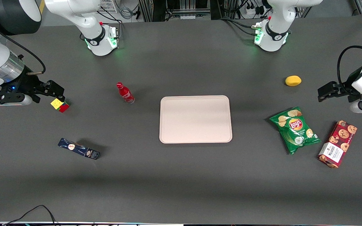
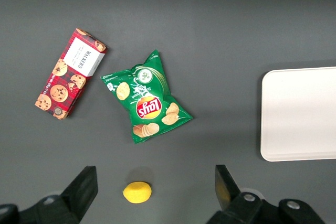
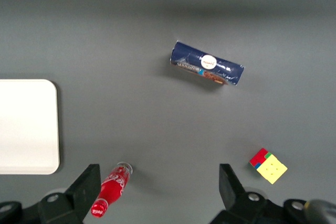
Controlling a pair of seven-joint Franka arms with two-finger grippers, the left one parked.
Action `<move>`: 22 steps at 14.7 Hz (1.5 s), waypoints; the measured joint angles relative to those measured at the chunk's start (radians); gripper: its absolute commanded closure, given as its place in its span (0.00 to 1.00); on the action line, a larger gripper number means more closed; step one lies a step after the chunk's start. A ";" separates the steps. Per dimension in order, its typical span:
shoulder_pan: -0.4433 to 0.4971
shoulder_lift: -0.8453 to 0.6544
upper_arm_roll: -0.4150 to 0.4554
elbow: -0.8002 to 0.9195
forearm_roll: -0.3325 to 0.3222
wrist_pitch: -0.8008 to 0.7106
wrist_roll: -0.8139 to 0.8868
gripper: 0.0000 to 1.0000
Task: Place coke bottle on tray
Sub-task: 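Move the right gripper over the red Coca-Cola bottle and lower it, then close the right gripper around the bottle's neck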
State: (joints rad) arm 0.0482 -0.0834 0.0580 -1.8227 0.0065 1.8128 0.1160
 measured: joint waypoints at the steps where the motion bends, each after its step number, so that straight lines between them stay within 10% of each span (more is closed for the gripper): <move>1: 0.001 0.002 0.009 0.000 0.001 -0.018 0.000 0.00; 8: 0.010 0.013 0.148 -0.101 0.069 -0.043 0.079 0.00; 22: 0.012 -0.127 0.357 -0.627 0.072 0.385 0.179 0.00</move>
State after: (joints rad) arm 0.0606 -0.2103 0.4150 -2.4498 0.0781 2.1981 0.2951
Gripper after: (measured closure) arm 0.000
